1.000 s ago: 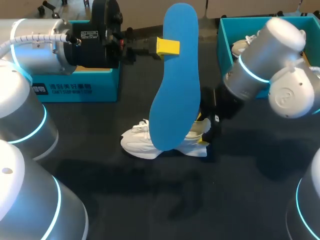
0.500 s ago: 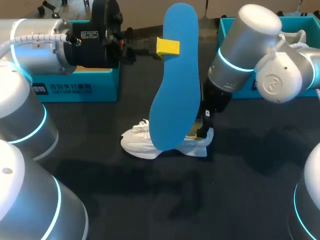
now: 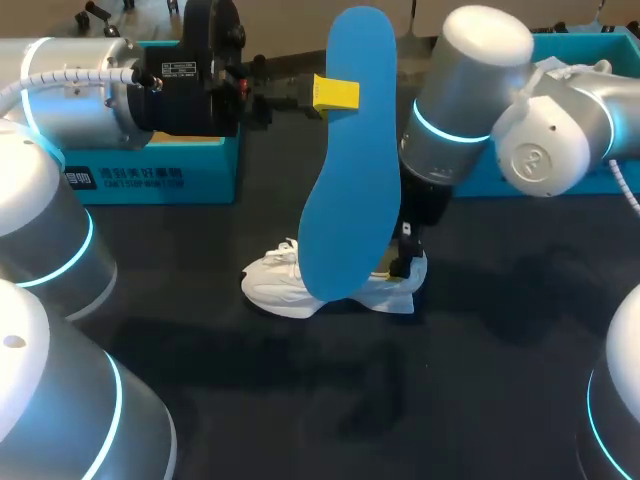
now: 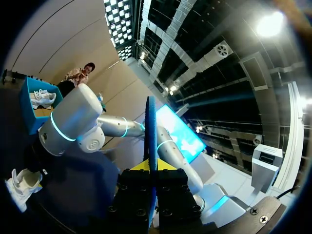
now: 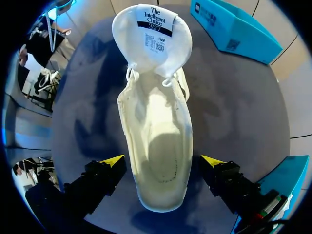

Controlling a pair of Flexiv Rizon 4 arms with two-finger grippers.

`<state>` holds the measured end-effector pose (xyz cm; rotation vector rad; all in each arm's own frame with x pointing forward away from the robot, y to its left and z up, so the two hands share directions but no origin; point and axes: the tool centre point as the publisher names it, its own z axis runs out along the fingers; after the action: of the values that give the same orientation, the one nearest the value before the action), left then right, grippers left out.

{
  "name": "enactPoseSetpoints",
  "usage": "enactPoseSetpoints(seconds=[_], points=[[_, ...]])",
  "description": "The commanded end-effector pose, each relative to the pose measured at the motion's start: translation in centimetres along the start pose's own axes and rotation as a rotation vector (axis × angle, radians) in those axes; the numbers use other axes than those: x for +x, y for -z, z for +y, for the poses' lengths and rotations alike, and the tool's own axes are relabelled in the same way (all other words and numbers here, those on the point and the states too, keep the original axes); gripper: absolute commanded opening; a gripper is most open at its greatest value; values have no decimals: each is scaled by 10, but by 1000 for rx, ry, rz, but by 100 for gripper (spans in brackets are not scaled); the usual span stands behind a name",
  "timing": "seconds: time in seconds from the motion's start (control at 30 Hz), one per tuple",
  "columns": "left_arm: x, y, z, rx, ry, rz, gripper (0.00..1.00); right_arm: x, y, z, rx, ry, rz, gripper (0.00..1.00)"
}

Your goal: Take the shoe out of the shoebox, open the shoe tongue, remove and reinsert the insole, then place the shoe into the shoebox

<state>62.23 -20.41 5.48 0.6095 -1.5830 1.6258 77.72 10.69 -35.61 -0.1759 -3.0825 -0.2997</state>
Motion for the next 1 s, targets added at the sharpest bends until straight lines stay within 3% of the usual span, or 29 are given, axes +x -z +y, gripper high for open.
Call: enactPoseSetpoints(seconds=[0.03,1.0], points=[[-1,-2,-1,-1,0,1,0,1,1,2,28,-2,-1,100],[-1,-2,-1,-1,0,1,0,3,1,3,40,-7,-18,100]])
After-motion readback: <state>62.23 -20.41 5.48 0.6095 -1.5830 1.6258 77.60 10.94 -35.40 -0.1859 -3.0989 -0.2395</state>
